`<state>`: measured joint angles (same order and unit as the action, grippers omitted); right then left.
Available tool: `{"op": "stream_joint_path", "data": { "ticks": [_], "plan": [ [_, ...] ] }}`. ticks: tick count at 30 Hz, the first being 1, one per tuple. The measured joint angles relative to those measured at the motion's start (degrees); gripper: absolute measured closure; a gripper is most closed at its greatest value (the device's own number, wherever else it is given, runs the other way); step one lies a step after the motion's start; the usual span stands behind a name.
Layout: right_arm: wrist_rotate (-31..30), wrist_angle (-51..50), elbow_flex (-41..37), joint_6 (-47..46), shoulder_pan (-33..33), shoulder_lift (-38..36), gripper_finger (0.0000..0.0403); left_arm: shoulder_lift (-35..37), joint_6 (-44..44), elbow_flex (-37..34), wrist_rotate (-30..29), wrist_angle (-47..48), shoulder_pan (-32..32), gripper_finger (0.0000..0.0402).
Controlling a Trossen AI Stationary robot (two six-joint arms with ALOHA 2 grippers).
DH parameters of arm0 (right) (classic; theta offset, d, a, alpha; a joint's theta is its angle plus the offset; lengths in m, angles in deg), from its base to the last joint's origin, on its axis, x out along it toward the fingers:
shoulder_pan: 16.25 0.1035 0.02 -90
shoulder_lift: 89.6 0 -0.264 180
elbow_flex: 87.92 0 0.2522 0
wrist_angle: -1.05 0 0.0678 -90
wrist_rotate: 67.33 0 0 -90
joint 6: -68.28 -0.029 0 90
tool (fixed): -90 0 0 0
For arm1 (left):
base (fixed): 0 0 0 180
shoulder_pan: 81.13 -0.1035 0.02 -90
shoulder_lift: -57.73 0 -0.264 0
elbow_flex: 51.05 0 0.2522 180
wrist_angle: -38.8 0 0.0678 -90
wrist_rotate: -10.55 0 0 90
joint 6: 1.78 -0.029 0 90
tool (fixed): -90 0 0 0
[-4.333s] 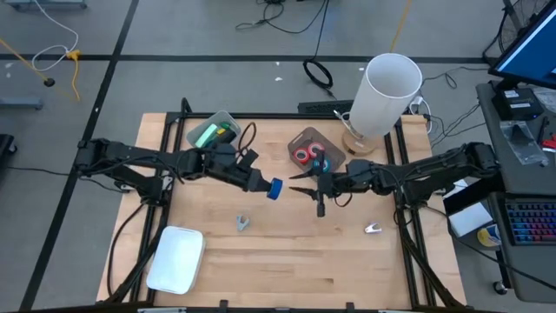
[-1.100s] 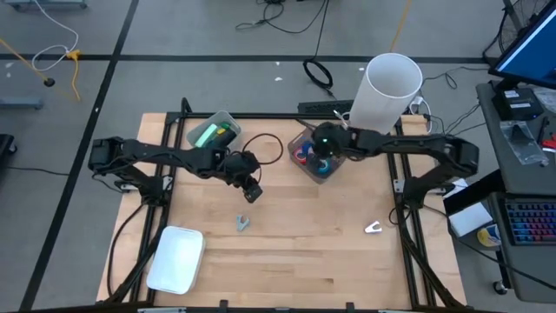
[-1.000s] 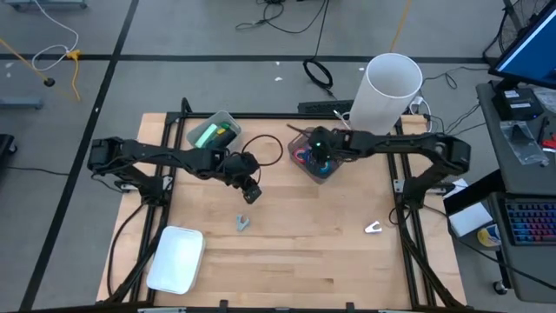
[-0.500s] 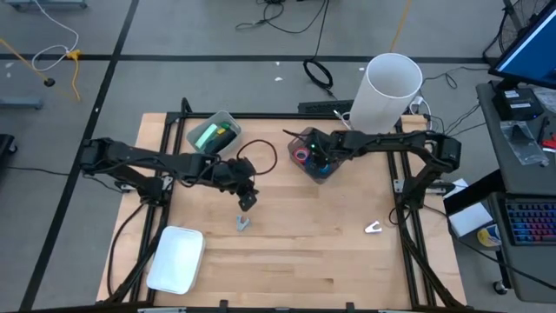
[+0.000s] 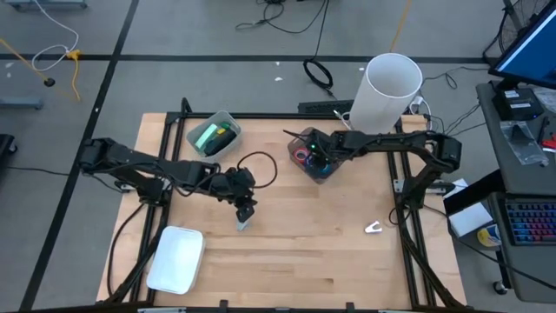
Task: Pick and place Stapler, Stapler remover, tape
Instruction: Put the blue tape into the black bin, then put the blue staple remover into the white bin
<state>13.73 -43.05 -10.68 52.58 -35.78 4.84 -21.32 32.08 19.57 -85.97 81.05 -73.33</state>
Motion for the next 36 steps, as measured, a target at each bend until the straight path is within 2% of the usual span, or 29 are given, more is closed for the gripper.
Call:
{"op": "stream_joint_path", "data": {
  "ticks": [6, 13, 20, 25, 36],
  "plan": [
    [0.00, -0.14, -0.02, -1.12, 0.00, -2.93, 0.0242, 0.00, 6.04, 0.00, 1.45, 1.42, 3.01, 0.0229],
    [-0.22, 0.51, -0.07, -2.54, 0.00, -10.57, 0.0253, -0.31, 21.93, 0.00, 1.49, 9.59, 5.81, 0.0229],
    [0.17, 3.47, -0.09, -3.15, 1.55, -18.51, 0.0261, -4.23, 29.41, 0.00, 2.07, 11.93, 8.28, 0.0229],
    [0.07, 5.35, -0.09, -3.15, 3.45, -22.12, 0.0261, -8.00, 37.72, 0.00, 5.06, 15.78, 8.46, 0.0229],
    [0.06, 6.07, -0.04, -3.03, 5.90, -23.21, 0.0261, -15.24, 39.85, -0.02, 5.41, 14.69, 6.97, 0.0229]
  ]
}}
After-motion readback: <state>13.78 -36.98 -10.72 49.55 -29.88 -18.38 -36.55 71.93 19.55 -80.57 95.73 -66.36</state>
